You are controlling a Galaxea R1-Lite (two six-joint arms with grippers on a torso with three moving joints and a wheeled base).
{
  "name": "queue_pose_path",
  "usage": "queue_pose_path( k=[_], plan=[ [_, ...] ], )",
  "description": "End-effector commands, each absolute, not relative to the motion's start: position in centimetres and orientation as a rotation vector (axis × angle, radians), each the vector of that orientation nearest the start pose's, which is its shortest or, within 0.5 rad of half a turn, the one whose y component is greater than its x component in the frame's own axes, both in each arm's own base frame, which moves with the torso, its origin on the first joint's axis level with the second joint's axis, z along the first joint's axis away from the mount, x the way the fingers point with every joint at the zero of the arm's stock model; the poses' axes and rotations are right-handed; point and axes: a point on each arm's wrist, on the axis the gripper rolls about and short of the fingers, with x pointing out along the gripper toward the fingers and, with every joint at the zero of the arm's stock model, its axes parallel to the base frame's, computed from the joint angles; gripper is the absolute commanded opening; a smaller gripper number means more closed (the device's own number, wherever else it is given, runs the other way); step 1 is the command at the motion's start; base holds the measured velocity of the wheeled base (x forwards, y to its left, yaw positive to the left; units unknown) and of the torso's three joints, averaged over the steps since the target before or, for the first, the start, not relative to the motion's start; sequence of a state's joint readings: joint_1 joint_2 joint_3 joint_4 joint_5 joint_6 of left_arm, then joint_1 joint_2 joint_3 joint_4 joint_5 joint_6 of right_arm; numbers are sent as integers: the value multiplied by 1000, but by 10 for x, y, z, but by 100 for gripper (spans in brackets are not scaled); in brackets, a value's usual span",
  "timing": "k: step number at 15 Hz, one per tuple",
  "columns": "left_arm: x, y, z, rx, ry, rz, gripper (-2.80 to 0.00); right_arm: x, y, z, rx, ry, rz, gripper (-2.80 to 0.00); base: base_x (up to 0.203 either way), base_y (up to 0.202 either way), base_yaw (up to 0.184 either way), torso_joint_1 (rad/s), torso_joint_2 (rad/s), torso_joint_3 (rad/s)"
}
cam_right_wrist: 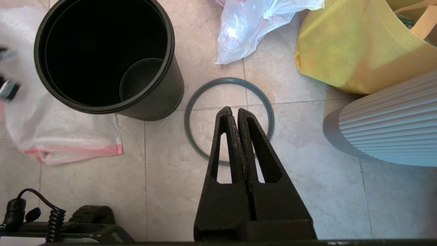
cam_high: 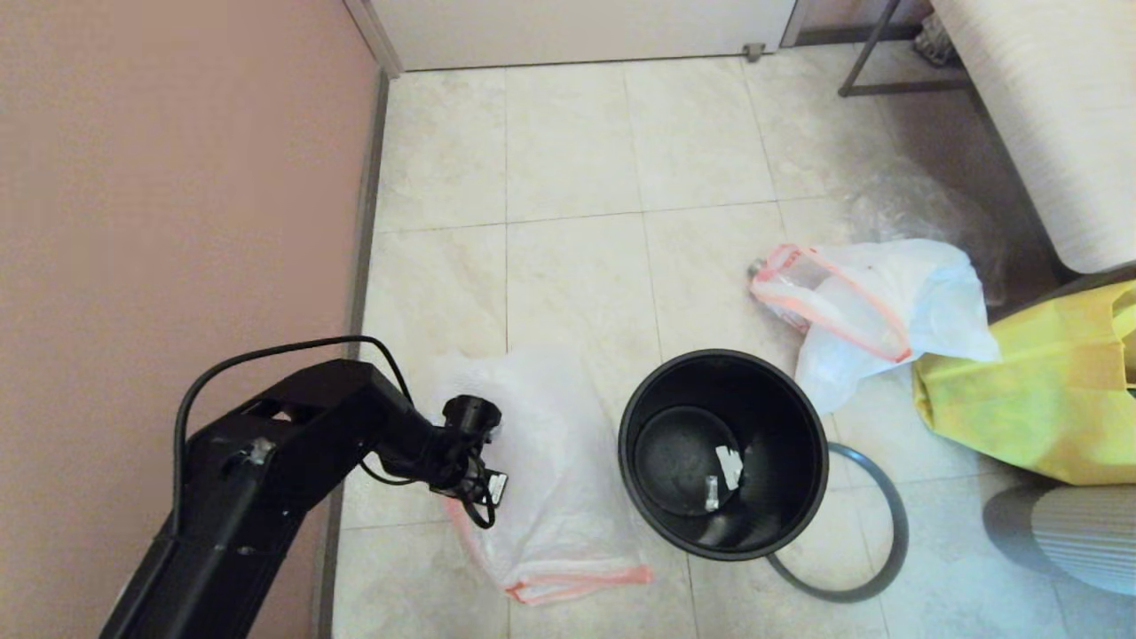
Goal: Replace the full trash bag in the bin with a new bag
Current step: Pick up a new trash bag
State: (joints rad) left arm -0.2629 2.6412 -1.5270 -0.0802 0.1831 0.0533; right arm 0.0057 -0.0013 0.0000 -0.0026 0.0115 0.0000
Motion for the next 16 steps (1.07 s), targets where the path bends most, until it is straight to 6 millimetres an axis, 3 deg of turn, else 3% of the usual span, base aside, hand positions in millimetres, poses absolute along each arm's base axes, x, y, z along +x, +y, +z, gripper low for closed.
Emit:
queue_pose_path(
  k=[1, 4, 9, 13, 16],
  plan=[
    [464, -131, -56, 221, 964, -87, -280, -23, 0, 76, 0, -2, 18, -280, 0, 0, 0, 0, 0, 0],
    [485, -153, -25, 35, 881, -71, -280, -23, 0, 76, 0, -3, 18, -280, 0, 0, 0, 0, 0, 0],
    [500, -156, 31, -182, 691, -59, -280, -23, 0, 76, 0, -3, 19, -280, 0, 0, 0, 0, 0, 0],
    [468, -157, 47, -225, 790, -27, -280, -23, 0, 76, 0, -3, 18, -280, 0, 0, 0, 0, 0, 0],
    [440, -153, 29, -204, 922, 12, -280, -23, 0, 76, 0, -3, 20, -280, 0, 0, 0, 0, 0, 0]
  ],
)
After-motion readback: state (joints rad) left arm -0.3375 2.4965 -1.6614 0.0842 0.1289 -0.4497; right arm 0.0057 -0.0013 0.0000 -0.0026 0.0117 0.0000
